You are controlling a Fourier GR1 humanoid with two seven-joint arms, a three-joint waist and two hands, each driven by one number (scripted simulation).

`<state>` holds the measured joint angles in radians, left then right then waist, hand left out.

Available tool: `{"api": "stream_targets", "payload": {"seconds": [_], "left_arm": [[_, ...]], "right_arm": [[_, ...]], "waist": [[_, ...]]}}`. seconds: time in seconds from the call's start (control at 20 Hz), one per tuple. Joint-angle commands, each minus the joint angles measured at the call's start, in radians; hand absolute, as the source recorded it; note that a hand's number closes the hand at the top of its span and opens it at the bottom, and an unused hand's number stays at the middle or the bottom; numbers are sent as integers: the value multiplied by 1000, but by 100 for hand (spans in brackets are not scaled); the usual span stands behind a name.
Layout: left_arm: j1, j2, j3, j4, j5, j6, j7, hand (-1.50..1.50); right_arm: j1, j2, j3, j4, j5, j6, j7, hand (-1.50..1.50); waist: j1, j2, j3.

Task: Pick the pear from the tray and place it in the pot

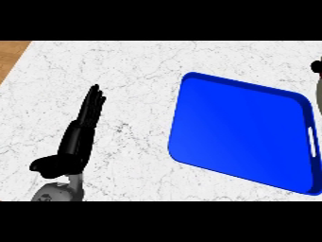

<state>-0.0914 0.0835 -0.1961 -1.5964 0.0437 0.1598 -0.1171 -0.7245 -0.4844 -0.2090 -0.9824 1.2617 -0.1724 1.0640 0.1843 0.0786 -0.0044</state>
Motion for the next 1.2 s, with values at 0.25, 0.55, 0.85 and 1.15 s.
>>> {"api": "stream_targets", "payload": {"seconds": [0.25, 0.55, 0.85, 1.15], "left_arm": [[-48, -2, -16, 16, -10, -11, 23, 0], [-32, -25, -25, 17, -7, -2, 6, 0], [-33, -15, 0, 49, -20, 18, 10, 0], [-24, 0, 24, 24, 0, 11, 29, 0]], "right_arm": [[-222, -114, -50, 258, 227, 25, 242, 150], [-303, -156, -98, 375, 319, 21, 297, 150], [-341, -151, -144, 461, 391, -1, 350, 150], [-318, -138, -191, 530, 447, -65, 380, 150]], "waist": [[34, 2, 4], [23, -5, 5], [-23, -18, 6], [-53, -30, 9]]}}
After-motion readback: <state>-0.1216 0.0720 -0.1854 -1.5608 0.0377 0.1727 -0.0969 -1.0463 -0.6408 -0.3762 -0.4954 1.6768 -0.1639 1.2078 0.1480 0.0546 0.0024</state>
